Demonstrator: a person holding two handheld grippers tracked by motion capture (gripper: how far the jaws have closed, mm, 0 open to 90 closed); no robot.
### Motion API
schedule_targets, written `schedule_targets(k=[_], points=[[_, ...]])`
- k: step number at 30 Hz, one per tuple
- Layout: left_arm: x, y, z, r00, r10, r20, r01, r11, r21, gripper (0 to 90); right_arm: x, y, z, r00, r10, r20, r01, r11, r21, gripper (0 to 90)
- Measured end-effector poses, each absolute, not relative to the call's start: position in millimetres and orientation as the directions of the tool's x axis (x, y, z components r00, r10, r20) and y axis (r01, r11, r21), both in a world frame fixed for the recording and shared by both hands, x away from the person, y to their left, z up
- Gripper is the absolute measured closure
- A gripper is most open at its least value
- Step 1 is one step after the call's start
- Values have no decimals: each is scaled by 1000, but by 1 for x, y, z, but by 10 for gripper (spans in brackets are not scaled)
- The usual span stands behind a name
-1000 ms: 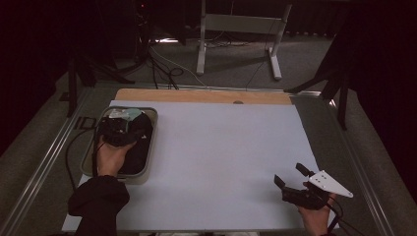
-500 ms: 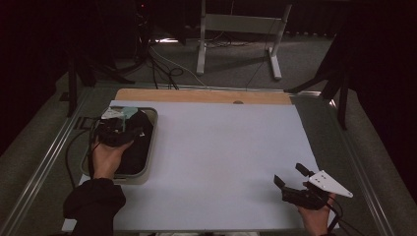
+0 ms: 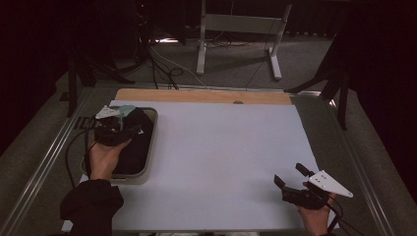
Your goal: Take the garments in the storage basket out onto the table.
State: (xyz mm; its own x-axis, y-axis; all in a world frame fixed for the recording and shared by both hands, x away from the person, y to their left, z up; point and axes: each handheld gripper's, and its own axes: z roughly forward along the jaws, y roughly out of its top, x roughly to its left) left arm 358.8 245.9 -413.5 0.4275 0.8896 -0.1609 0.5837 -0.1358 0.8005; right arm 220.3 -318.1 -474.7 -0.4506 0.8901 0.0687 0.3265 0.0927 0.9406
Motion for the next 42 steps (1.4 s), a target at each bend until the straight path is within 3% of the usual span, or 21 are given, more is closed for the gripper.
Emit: schedule_targets(k=[42], points=[[347,231,-378,525,833,-174,441,-92,893,707,221,-318,-475,-452,890,63,324,98,941,73]])
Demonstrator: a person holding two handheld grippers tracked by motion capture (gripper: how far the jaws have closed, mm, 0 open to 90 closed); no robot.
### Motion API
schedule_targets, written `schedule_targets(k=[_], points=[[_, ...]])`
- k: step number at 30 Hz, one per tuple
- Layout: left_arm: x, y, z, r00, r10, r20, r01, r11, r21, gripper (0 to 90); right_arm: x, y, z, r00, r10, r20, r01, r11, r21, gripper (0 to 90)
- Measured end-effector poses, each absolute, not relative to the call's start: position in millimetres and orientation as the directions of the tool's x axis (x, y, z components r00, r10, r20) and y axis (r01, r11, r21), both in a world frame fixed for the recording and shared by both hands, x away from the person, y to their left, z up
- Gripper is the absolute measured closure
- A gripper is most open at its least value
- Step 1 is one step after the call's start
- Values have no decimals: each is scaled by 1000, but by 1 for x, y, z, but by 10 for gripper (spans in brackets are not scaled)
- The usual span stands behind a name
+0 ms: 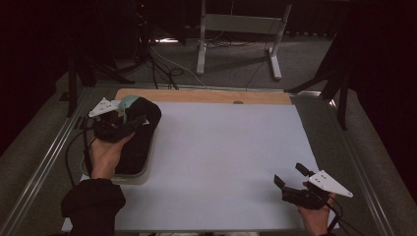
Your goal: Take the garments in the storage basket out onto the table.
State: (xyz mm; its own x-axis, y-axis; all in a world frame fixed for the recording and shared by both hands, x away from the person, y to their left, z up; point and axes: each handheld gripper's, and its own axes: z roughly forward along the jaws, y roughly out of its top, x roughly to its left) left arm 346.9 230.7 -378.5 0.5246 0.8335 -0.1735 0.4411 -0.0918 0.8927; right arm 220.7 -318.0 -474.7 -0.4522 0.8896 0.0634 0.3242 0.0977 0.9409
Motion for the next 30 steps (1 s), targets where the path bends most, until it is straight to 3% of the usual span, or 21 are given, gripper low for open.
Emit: schedule_targets(k=[17,30], points=[[347,212,-362,588,782,-208,402,-59,914,717,221,-318,-475,-453,890,63,325,99,941,73],[350,182,-359,633,750,-192,392,-97,915,719,221,-319,-475,-450,891,64,326,97,940,73]])
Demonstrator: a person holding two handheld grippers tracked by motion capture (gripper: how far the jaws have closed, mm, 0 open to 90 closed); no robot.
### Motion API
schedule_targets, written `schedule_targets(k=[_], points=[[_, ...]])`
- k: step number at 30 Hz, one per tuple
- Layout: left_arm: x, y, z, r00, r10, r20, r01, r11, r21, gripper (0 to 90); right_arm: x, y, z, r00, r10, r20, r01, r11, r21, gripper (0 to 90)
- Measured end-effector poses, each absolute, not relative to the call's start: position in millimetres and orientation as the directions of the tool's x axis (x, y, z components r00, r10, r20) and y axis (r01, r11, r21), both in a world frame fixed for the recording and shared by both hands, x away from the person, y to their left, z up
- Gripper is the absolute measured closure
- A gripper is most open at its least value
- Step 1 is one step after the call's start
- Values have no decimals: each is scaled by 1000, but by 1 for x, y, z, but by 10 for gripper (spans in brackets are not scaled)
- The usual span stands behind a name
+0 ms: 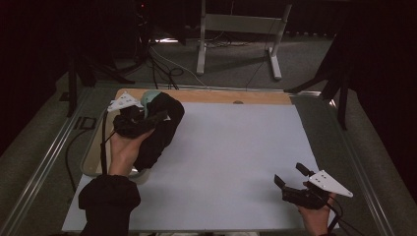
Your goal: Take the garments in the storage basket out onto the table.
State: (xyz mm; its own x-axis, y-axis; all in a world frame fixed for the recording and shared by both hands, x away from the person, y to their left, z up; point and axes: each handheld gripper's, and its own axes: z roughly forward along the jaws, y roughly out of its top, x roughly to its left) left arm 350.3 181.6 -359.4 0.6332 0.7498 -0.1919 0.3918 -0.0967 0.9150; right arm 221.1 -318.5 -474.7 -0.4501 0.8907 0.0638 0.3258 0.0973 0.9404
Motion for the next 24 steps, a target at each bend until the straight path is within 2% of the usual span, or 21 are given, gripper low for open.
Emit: schedule_targets(k=[24], points=[[352,126,-369,706,678,-205,388,-128,913,723,220,-320,-474,-446,892,68,320,87,943,72]])
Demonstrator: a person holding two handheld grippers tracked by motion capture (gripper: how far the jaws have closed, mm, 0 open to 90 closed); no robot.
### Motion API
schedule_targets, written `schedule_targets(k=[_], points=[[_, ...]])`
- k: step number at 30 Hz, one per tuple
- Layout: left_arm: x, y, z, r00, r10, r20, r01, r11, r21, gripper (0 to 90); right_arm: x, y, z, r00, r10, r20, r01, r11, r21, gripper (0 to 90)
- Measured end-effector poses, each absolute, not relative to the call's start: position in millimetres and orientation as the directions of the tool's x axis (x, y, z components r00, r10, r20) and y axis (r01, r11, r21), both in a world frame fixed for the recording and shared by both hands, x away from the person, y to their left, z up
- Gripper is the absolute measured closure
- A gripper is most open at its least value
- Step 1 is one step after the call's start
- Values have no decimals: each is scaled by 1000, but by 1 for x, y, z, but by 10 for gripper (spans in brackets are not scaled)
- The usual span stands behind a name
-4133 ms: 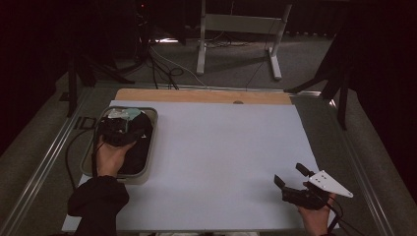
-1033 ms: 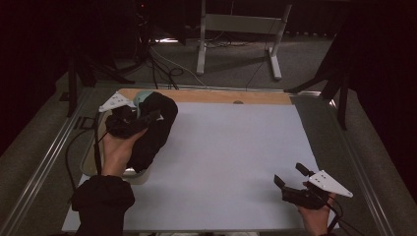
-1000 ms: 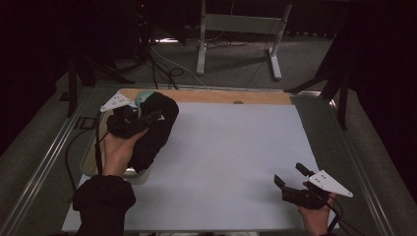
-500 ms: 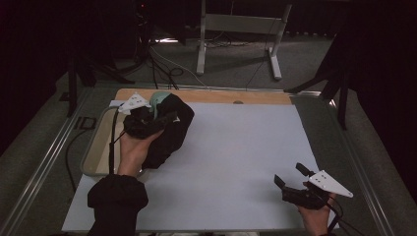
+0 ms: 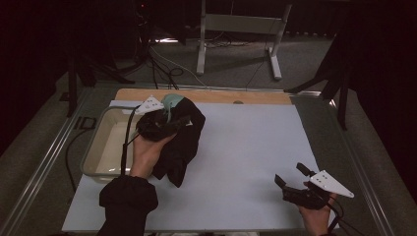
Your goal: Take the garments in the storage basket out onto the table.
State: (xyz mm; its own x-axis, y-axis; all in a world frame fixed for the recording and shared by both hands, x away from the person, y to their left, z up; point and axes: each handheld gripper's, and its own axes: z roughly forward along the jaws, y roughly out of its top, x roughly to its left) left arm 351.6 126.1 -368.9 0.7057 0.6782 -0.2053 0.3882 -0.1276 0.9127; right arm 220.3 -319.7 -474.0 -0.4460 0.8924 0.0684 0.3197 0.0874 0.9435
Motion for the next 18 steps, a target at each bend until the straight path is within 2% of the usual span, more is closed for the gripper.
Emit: schedule_targets(k=[18], points=[[349,96,-375,745,632,-215,383,-142,913,722,219,-319,-474,-450,891,68,316,87,945,72]])
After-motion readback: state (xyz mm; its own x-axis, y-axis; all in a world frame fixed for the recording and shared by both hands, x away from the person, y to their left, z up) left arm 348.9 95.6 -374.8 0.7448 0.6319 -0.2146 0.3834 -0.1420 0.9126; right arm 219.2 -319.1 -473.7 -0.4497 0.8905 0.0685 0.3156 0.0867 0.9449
